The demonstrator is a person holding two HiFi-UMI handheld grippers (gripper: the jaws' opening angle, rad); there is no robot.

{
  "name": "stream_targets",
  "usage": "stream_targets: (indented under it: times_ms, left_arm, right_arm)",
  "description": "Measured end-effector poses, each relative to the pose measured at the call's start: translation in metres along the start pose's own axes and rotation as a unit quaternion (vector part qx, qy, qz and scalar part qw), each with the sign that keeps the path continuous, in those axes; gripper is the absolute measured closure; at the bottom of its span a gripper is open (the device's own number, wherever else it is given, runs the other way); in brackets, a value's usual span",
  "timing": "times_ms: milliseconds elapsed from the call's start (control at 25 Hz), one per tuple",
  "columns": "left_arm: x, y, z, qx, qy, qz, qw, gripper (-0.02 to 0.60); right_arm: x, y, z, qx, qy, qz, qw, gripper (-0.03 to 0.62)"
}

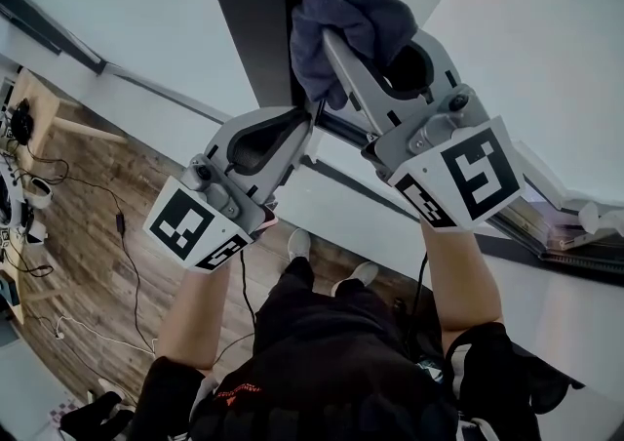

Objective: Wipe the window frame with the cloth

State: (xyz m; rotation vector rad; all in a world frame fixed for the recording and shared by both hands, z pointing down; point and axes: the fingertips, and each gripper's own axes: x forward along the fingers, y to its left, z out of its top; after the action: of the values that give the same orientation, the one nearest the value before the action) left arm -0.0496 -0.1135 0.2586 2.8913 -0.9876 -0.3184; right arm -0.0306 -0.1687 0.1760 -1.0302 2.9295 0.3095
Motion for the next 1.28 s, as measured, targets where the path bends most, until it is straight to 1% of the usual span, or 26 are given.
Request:
stream_targets:
  times_ms: [400,680,880,1280]
  left_arm:
    - [-0.01,0.002,-0.036,-0.024,0.019,0.019,0.9994,0.545]
    - [-0.013,-0.001,-0.051,-0.032,0.025,0.016,0.9991,0.545]
    - [-0.02,-0.001,-0.061,-0.043,0.029,0.02,0.9985,0.545]
    - [-0.026,-0.003,-0.087,-0.06,0.04,0.023,0.9971,0.545]
  right_arm:
    - [-0.007,0.003,-0.049,0.014,0.027,-0.005,1.0,0.513]
    - [-0.008,0.009,-0.075,0.024,0.044,-0.012,0.999,0.513]
    - [-0.008,0.015,-0.093,0.032,0.057,-0.018,0.998,0.513]
    - [-0.012,0.022,-0.139,0.052,0.086,-0.027,0.995,0.513]
